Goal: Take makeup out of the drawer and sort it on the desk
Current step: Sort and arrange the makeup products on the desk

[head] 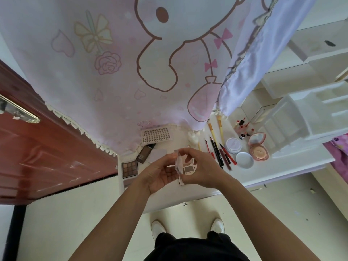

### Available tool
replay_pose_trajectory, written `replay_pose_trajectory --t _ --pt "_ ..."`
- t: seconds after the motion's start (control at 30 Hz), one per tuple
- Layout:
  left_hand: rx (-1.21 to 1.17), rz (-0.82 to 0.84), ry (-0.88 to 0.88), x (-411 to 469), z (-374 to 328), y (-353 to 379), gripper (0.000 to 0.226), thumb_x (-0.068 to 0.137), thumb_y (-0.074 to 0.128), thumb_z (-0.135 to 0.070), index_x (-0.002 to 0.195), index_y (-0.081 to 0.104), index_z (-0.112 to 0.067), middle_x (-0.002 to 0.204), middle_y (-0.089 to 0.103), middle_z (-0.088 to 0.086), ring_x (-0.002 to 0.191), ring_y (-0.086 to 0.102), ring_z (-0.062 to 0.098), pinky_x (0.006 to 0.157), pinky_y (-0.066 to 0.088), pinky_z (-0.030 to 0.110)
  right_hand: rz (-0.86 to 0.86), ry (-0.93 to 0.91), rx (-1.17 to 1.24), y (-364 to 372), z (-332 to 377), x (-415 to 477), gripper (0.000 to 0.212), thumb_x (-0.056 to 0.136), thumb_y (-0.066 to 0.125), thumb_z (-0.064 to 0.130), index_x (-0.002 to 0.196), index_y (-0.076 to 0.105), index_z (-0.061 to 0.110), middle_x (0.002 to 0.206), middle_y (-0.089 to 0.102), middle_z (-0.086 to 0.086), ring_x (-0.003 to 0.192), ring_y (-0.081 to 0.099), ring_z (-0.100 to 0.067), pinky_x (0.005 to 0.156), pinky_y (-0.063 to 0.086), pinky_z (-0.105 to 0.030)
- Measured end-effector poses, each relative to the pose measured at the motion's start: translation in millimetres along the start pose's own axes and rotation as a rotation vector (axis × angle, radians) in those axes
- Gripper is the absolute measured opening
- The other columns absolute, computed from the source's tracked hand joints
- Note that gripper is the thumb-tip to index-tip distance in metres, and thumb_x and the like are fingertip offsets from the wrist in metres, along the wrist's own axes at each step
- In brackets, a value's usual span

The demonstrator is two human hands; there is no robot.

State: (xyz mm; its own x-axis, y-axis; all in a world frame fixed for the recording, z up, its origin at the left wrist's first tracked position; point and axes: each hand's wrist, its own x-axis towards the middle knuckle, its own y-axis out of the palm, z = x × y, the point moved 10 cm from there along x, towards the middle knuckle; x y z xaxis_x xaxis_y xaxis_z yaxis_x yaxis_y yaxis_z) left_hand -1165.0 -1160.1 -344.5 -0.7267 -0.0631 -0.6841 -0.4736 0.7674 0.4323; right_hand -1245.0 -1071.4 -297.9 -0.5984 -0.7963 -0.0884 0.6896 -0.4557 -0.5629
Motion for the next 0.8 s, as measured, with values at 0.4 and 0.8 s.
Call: replay_pose_trajectory --t 0.4,0.8 --pt "-0.013 0.020 -0.014 1.9 3.3 -1.5 0.024 0.085 0.069 -0.029 0.100 0.071 -0.010 0.088 0.072 0.009 0.074 0.066 0.017 0.076 0.056 0.030 -0.031 -0.041 -0.004 -10.3 14.4 -3.0 0.058 0.074 0.079 0.037 0.130 0.064 0.030 0.109 0.069 0.019 0.097 0.061 0.000 0.076 0.045 -0.012" --pt "0.017 0.038 -0.022 8.4 7.5 -6.5 0.063 0.060 0.087 -0.035 0.111 0.070 -0.004 0.104 0.067 0.018 0.084 0.066 0.023 0.079 0.057 0.035 0.016 -0.042 -0.151 -5.9 23.5 -1.3 0.071 0.066 0.073 0.044 0.132 0.054 0.026 0.112 0.059 0.017 0.096 0.055 0.003 0.086 0.052 -0.021"
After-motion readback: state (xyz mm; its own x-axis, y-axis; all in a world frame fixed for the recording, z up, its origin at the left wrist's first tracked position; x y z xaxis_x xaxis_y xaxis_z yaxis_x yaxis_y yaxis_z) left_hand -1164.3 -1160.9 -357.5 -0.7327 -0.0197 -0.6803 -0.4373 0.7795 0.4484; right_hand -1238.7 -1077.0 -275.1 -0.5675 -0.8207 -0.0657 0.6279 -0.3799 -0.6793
